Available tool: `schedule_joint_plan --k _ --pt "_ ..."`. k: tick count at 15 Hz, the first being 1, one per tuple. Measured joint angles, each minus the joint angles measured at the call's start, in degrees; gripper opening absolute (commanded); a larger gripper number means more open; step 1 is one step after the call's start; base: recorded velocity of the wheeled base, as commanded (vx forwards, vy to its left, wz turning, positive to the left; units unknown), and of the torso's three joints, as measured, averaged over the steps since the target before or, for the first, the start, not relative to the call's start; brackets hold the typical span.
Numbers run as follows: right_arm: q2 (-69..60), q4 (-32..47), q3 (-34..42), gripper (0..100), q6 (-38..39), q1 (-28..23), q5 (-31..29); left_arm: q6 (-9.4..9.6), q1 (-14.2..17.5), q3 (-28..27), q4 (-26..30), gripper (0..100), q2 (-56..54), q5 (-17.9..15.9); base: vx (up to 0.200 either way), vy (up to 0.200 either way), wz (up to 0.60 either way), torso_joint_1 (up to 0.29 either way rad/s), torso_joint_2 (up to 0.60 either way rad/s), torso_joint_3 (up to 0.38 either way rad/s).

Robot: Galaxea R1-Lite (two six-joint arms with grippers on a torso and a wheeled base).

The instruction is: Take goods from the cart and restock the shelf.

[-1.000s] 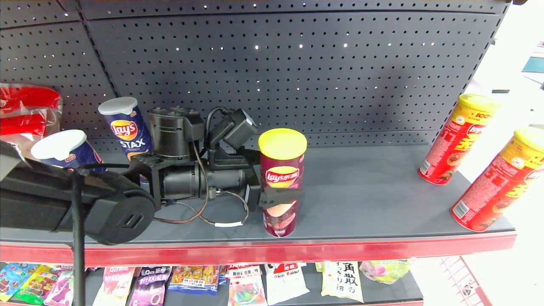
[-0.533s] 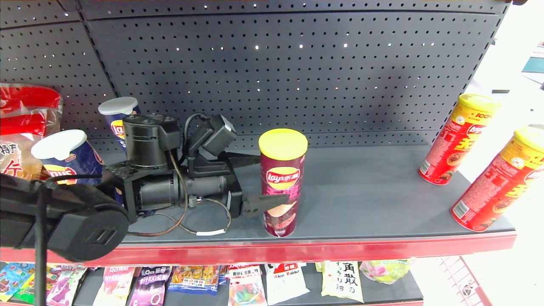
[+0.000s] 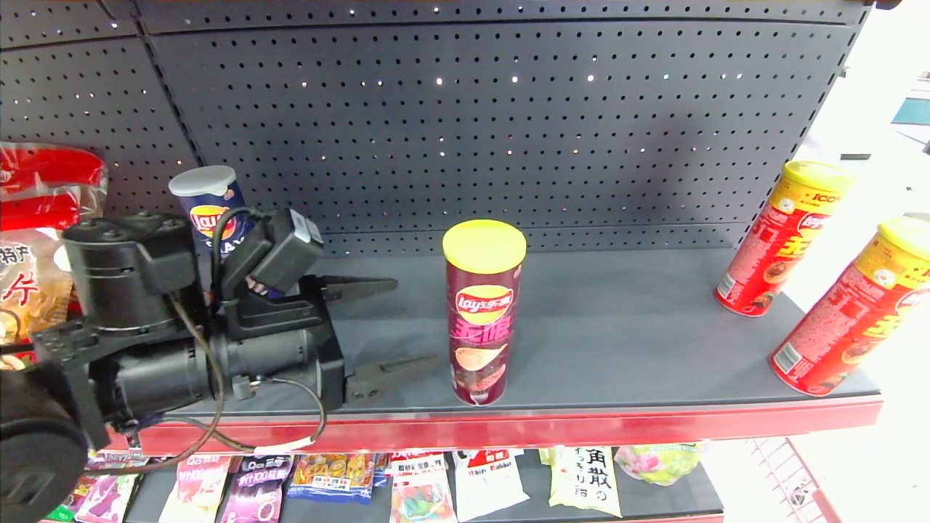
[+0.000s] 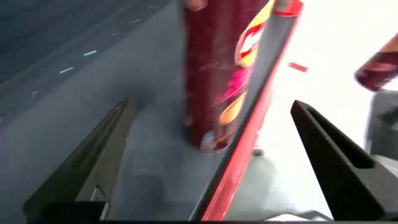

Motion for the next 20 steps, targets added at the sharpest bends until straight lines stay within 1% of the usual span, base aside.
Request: schedule_joint_plan --k 2,3,4,5,7,9,10,13,15,16,17,20 --pt "0.66 -0.30 -1.35 0 -0.05 0.11 0.17 -0.56 0.66 3.69 0.05 100 -5.05 5.69 0.000 0.000 0.00 0.000 0.00 0.000" --pt "2.21 -1.32 -2.69 0 0.00 0.39 0.27 -1.45 1.00 5.13 0.13 100 -7.69 7.63 0.000 0.000 0.00 0.000 0.00 0.000" --pt "5.32 -3.19 -4.74 0 0.02 0.72 0.50 -2.93 1.27 6.67 0.33 100 -10.56 8.86 0.000 0.000 0.00 0.000 0.00 0.000" --pt "9.53 -5.99 -7.00 0 0.02 1.13 1.07 -4.23 1.46 8.05 0.68 100 -13.24 9.35 0.000 0.000 0.00 0.000 0.00 0.000" --pt "21.14 -12.07 -12.51 0 -0.06 2.12 3.07 -5.80 1.62 11.15 2.32 100 -18.88 9.70 0.000 0.000 0.00 0.000 0.00 0.000" --pt "33.02 -16.07 -18.49 0 -0.24 2.96 5.05 -6.18 1.68 13.67 6.21 100 -24.02 9.68 0.000 0.000 0.00 0.000 0.00 0.000" --pt "39.50 -17.43 -22.30 0 -0.35 3.32 5.81 -6.23 1.66 14.49 9.22 100 -26.72 9.70 0.000 0.000 0.00 0.000 0.00 0.000" --pt "56.06 -19.48 -34.29 0 -2.06 4.50 7.74 -6.27 1.66 15.24 19.72 100 -34.68 9.85 0.000 0.000 0.00 0.000 0.00 0.000" --pt "64.57 -20.36 -39.96 0 -2.82 6.51 8.97 -6.27 1.66 15.26 24.75 100 -39.12 10.25 0.000 0.000 0.00 0.000 0.00 0.000" --pt "68.47 -20.66 -42.19 0 -2.96 7.56 9.30 -6.27 1.74 15.30 25.65 100 -40.85 10.47 0.000 0.000 0.00 0.000 0.00 0.000" --pt "71.78 -21.55 -43.85 0 -2.99 8.36 9.48 -6.25 1.77 15.43 26.11 100 -42.05 11.57 0.000 0.000 0.00 0.000 0.00 0.000" --pt "81.92 -25.66 -48.57 0 -3.04 10.24 9.96 -6.21 1.82 15.48 26.22 100 -43.92 12.95 0.000 0.000 0.00 0.000 0.00 0.000"
